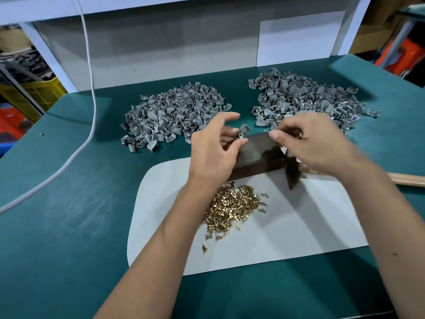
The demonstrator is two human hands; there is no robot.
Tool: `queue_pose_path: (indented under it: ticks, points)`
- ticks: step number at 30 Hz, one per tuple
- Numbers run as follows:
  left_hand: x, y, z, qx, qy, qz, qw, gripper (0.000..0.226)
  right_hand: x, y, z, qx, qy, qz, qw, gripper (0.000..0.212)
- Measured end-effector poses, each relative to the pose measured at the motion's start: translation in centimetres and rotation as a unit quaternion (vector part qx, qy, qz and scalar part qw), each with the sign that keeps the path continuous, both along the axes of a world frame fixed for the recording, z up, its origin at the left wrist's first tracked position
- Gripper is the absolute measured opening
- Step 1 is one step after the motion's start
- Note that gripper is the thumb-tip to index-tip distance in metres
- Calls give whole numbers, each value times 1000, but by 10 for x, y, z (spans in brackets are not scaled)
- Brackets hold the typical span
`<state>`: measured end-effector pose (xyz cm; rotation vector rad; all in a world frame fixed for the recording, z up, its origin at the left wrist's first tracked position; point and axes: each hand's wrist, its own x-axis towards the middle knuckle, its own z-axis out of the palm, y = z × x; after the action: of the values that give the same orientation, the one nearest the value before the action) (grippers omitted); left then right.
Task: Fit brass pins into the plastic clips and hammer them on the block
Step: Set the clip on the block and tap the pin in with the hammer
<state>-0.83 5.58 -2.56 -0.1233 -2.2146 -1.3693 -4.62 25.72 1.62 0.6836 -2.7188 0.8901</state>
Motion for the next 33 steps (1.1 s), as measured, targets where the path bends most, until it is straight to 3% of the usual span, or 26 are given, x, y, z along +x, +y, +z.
queue_pose_path:
  ticks: [5,8,12,15,20,22,27,33]
  points:
    - [-6,-12,0,-48,-32,-9,998,6,-11,43,1,240,-140,-12,961,14]
    - [-8,-14,-2,-104,-60,-13,993,5,-9,45,-3,245,-166,17,955,22]
    - [-8,-18,-4,-91,-73,-16,993,9,-10,46,-3,264,-142,27,953,21]
    - [-10,-21,-5,-49,-91,-20,994,16,-11,48,8,168,-164,15,972,16]
    - [-10,-19,-8,8,-117,-33,993,14,-6,27,18,-19,-104,15,994,19]
    - [-9,-17,-8,15,-124,-36,992,11,-1,12,17,-18,-79,26,996,16]
    - [-8,-15,-5,7,-139,-35,990,8,8,-11,16,63,-17,30,997,30]
    - [-7,-14,-2,21,-147,-34,988,10,11,-16,19,-25,71,10,997,20]
